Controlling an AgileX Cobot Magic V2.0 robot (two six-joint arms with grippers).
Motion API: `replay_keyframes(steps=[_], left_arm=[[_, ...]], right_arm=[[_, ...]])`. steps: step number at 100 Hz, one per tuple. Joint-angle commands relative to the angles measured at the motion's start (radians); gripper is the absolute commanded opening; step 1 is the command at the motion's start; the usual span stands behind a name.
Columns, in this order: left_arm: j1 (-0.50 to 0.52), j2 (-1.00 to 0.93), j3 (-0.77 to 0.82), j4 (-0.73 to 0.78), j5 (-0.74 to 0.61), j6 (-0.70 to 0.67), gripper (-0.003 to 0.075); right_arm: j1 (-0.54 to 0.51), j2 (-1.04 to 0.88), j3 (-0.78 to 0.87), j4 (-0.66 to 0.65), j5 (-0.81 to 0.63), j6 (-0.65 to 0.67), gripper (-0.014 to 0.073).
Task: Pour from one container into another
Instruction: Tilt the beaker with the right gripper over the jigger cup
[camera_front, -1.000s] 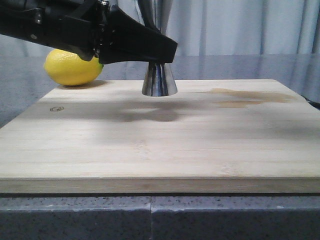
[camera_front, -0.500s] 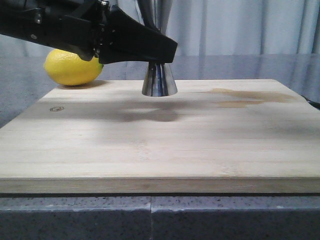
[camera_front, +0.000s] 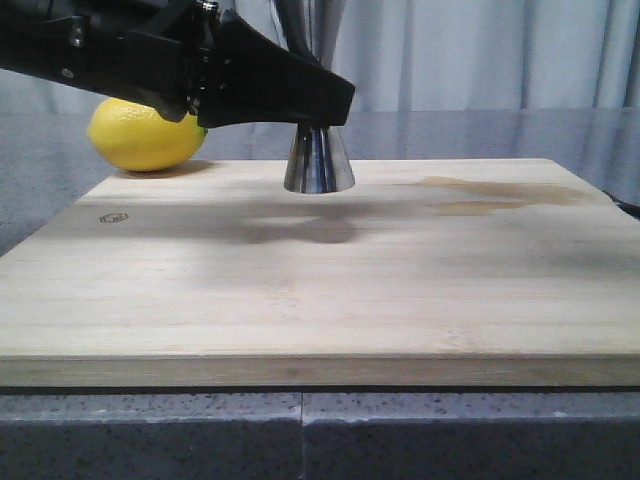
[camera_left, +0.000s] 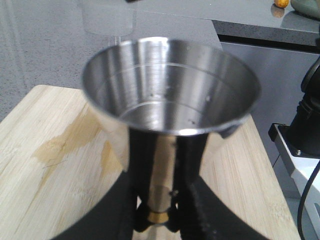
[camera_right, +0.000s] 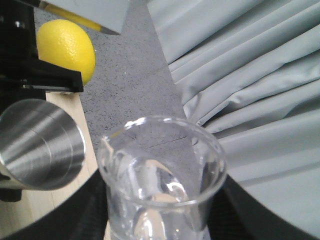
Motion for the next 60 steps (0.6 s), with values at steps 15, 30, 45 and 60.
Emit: replay_keyframes(steps=[15,30,45,60], left_arm=[[-0.013,-0.051,-0.029,-0.065,0.110,-0.014,-0.0013],[-0.026,-0.051,-0.029,-0.065,0.110,-0.014,-0.0013],[-0.028,-0.051,-0.029,-0.063,0.110,-0.014,-0.0013],[-0.028,-0.051,-0.029,-0.063,0.110,-0.014,-0.0013]], right_arm=[[0.001,-0.031,-0.039,-0.035,-0.043,-0.001,0.0164],[0.001,-0.031,-0.039,-0.037,-0.042,-0.001,0.0164],[0.001,-0.031,-0.039,-0.043,-0.040,-0.001,0.0164],[0.001,-0.031,-0.039,-0.047,-0.038,-0.001,0.0164]])
